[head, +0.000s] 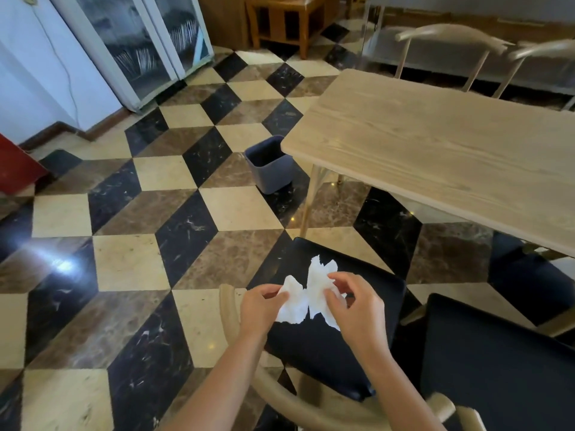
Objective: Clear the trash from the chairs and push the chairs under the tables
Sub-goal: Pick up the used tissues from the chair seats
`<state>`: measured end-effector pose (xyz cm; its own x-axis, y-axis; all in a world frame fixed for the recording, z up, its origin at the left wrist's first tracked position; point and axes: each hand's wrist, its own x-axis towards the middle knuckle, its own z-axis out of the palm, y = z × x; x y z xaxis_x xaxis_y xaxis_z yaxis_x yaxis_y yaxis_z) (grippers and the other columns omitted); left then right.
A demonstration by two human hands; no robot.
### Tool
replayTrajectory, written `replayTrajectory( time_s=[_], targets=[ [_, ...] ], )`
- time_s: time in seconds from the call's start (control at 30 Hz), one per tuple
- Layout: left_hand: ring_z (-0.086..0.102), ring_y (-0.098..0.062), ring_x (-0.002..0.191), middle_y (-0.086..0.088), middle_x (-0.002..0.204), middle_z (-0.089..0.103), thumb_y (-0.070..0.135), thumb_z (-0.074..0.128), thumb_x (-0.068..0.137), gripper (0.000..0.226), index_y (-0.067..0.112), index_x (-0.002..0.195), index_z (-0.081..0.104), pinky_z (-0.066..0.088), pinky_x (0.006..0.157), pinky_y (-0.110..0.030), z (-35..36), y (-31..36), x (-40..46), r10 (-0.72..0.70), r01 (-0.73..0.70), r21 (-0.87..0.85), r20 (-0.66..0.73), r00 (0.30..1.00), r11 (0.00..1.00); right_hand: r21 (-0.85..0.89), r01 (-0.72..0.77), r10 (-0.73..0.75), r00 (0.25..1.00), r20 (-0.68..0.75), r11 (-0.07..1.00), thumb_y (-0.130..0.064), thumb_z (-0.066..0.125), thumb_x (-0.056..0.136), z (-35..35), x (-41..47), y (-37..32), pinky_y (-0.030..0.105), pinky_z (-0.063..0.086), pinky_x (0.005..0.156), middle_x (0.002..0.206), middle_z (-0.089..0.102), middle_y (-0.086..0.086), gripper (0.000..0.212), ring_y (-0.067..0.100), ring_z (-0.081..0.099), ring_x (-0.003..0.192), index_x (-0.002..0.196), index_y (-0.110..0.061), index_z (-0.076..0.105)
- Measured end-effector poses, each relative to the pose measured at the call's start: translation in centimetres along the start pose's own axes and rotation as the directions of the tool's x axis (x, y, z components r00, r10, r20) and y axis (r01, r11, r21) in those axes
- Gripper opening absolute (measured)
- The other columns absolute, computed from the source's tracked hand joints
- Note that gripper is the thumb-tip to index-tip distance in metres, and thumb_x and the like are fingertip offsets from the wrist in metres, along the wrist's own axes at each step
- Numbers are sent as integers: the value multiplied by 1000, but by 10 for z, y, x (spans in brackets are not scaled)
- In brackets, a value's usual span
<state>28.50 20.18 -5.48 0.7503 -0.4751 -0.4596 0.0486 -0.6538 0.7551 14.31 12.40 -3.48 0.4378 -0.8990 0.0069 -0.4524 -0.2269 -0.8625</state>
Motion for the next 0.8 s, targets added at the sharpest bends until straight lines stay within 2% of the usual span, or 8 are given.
replayTrajectory(
  time_s=[0.13,0.27,0.33,0.4,0.5,0.6,0.67,0.8],
  targets=[
    [62,-11,83,4,87,69,17,67,82,14,15,96,72,44,64,-16,-3,24,27,-9,10,-60,21,1000,998,-43,149,-147,988,49,988,-13,69,82,23,37,-16,10,48,66,90,64,-10,14,1,59,81,95,-20,67],
    [66,-14,79,4,80,70,14,65,84,12,14,94,73,51,64,-22,-9,34,40,-138,145,-237,44,989,961,-126,203,-193,977,86,971,-10,69,82,42,59,-17,23,54,71,90,66,-3,13,9,60,81,95,-14,69],
    [70,-17,79,-2,81,75,17,65,84,11,15,83,75,55,62,-24,-16,40,44,-192,234,-402,142,971,885,-151,215,-203,975,89,965,-11,69,82,50,65,-15,24,54,71,90,66,-2,13,9,60,82,95,-14,69],
    [72,-15,80,-3,84,76,27,63,84,18,18,75,76,55,63,-25,-22,44,49,-158,278,-477,276,948,834,-168,188,-174,980,91,968,-12,68,83,57,68,-11,24,53,71,94,66,-1,14,10,59,84,96,-13,69],
    [70,-15,88,-3,93,75,26,69,80,12,20,89,75,57,77,-31,-23,46,54,-67,206,-414,327,943,887,-142,142,-130,987,91,980,-9,68,83,65,70,-8,25,53,73,95,66,1,14,12,60,87,97,-11,69],
    [70,-8,80,10,77,75,17,73,78,21,36,69,73,54,66,-21,-17,45,63,-44,138,-369,251,967,919,-95,154,-142,983,119,984,-5,69,82,73,73,-7,25,52,78,97,68,4,17,15,61,91,99,-9,70],
    [70,-9,77,10,74,74,16,73,78,25,37,64,72,51,63,-19,-13,42,70,-50,125,-335,223,973,934,-65,142,-134,984,119,988,-1,69,80,79,73,-5,25,51,81,98,69,6,19,16,61,92,98,-7,70],
    [69,-14,78,6,73,73,14,74,76,21,33,65,73,52,70,-26,-2,32,86,-86,141,-312,183,979,939,32,13,-16,995,95,999,0,68,81,91,73,10,7,42,83,98,67,-6,21,3,57,94,99,-10,72]
  ],
)
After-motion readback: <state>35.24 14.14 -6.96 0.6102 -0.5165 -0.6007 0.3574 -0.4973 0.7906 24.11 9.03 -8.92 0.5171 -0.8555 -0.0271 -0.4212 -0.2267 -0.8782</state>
